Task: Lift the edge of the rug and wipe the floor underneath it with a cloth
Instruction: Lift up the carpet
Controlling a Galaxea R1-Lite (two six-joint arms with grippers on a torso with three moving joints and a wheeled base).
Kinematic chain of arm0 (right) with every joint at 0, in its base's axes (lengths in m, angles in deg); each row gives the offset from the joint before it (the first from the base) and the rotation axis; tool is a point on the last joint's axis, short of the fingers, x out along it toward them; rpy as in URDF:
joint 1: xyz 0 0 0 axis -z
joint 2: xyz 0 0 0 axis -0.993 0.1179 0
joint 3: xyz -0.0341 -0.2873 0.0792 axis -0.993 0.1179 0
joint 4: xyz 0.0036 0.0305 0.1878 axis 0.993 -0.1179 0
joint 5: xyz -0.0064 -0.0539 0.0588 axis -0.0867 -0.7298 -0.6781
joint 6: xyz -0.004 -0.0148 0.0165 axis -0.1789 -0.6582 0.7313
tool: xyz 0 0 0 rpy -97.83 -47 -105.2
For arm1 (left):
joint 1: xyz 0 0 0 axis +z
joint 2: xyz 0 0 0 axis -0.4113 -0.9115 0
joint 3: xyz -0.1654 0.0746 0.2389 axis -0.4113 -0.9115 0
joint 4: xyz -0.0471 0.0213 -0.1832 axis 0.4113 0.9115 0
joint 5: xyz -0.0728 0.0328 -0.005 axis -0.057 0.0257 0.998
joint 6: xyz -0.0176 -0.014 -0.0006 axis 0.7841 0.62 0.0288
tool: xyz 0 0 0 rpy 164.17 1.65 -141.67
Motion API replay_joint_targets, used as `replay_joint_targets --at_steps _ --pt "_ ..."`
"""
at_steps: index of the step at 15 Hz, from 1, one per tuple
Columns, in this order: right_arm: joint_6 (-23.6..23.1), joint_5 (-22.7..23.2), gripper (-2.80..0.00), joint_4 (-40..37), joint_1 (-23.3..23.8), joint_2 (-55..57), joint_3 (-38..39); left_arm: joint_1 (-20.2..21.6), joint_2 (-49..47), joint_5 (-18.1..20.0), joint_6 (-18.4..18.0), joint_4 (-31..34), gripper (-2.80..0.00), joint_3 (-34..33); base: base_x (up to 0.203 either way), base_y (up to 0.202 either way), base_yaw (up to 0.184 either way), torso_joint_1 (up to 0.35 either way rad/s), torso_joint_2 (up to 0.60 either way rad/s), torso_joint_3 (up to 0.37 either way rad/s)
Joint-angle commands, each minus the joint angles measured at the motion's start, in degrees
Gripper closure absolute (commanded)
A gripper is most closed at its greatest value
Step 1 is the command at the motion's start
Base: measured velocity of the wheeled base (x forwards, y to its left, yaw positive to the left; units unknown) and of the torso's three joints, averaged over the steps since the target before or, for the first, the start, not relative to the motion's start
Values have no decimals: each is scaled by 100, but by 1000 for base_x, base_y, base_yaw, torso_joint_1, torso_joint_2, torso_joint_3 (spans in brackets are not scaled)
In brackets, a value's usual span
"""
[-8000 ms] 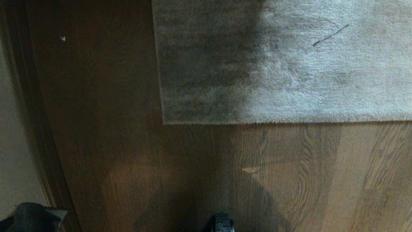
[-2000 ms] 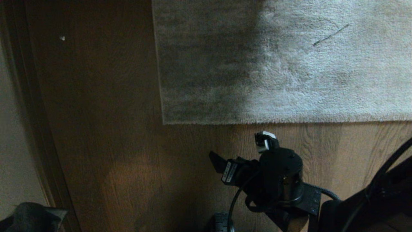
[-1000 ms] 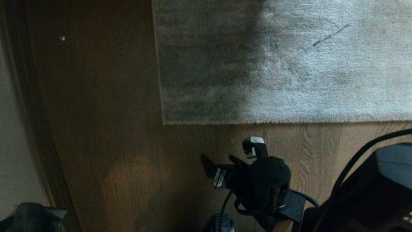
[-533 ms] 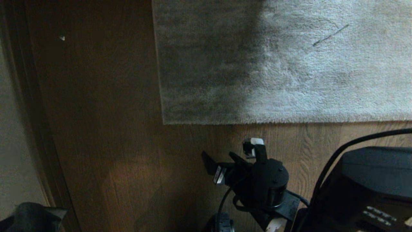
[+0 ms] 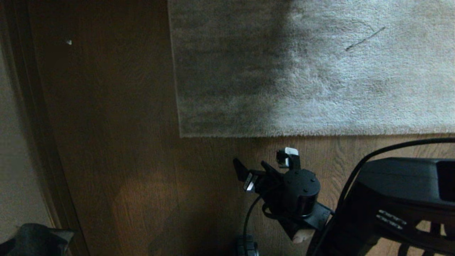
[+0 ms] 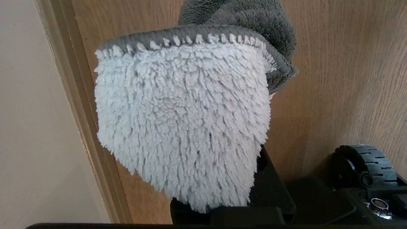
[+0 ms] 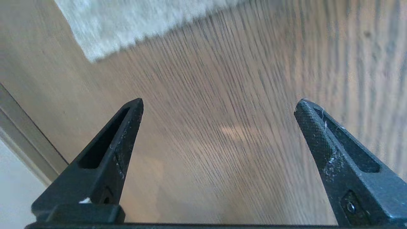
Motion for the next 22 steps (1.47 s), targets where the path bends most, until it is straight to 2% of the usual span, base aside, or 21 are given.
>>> replay_joint_targets --at_steps 1,14,22 --pt "6 -14 -280 273 16 154 -357 -1 1 0 1 0 0 0 0 0 0 0 0 0" --pt "-37 3 -280 273 359 728 -1741 -1 1 0 4 0 0 0 0 0 0 0 0 0" --pt "-74 71 -280 273 360 597 -2547 -1 1 0 -5 0 0 0 0 0 0 0 0 0"
